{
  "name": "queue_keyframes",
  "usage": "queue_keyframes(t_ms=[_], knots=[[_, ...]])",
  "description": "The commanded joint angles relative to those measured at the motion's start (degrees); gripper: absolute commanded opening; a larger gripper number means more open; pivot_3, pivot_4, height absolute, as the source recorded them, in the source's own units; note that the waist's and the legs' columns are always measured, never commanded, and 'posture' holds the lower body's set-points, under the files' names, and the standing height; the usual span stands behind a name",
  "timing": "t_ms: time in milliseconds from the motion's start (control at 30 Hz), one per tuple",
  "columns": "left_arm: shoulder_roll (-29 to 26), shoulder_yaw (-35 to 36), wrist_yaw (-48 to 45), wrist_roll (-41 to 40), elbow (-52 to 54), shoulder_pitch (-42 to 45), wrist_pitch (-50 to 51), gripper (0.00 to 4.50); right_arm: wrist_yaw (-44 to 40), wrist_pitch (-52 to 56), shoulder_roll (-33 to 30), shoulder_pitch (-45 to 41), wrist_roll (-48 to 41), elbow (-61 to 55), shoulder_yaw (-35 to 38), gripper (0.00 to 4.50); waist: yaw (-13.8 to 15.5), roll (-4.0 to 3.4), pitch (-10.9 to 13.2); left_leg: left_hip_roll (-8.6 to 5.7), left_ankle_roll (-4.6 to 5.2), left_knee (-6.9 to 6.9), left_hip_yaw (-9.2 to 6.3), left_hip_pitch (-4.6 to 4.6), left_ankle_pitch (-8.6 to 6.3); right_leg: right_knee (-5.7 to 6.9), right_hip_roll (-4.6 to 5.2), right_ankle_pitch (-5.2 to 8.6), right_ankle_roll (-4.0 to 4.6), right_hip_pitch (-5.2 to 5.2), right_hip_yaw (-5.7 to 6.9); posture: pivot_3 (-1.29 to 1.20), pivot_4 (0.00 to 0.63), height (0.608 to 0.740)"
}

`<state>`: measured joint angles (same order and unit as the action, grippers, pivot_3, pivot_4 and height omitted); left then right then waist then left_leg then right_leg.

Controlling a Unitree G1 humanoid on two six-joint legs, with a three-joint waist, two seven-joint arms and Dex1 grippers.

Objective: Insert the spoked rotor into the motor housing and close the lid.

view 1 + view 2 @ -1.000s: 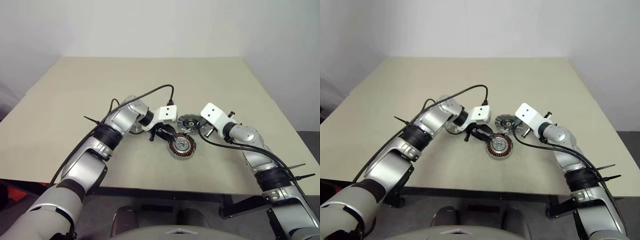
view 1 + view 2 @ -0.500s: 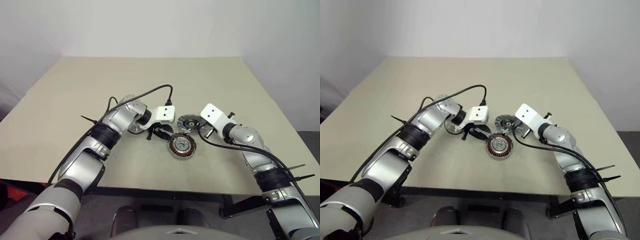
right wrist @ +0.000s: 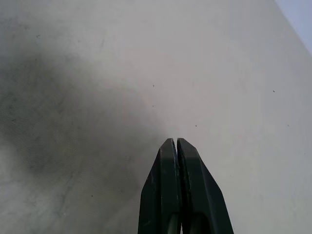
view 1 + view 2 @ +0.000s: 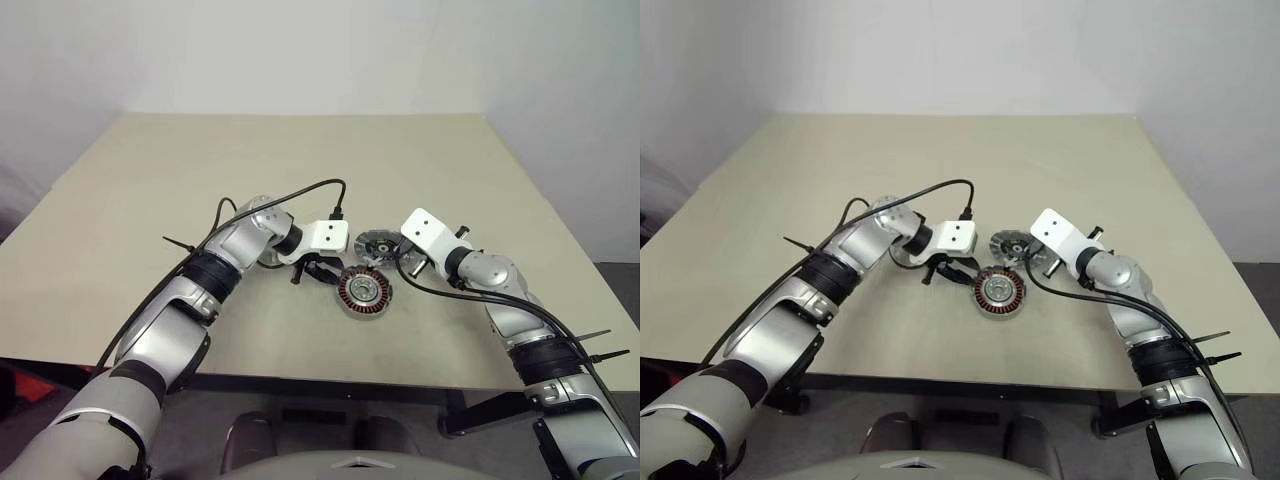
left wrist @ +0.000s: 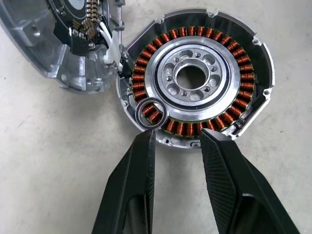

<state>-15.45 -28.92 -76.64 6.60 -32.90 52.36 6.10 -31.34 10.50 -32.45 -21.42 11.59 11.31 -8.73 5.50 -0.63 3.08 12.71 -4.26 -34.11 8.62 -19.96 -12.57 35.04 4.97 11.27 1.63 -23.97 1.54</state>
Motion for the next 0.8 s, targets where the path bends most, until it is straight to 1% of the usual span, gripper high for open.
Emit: queue_keyframes(t_ms=[33, 800], knots=[[1.31, 2.05, 1.77, -1.07, -0.61, 1.14, -1.25, 1.52, -0.07, -0.55, -0.15, -0.34, -0.18, -2.33, 0.58, 0.0, 0.0, 0.0, 0.0, 0.0, 0.0, 0.0, 0.0, 0.0, 0.0, 0.0, 0.0, 0.0, 0.0, 0.0, 0.0, 0.0, 0.0, 0.74], [1.4, 0.88, 2.79, 1.45, -2.4, 0.9, -2.5, 1.52, -0.32, -0.37, -0.17, 0.1, -0.28, -3.14, 0.67, 0.0, 0.0, 0.0, 0.0, 0.0, 0.0, 0.0, 0.0, 0.01, 0.0, 0.01, 0.0, 0.0, 0.0, 0.0, 0.0, 0.0, 0.0, 0.74]])
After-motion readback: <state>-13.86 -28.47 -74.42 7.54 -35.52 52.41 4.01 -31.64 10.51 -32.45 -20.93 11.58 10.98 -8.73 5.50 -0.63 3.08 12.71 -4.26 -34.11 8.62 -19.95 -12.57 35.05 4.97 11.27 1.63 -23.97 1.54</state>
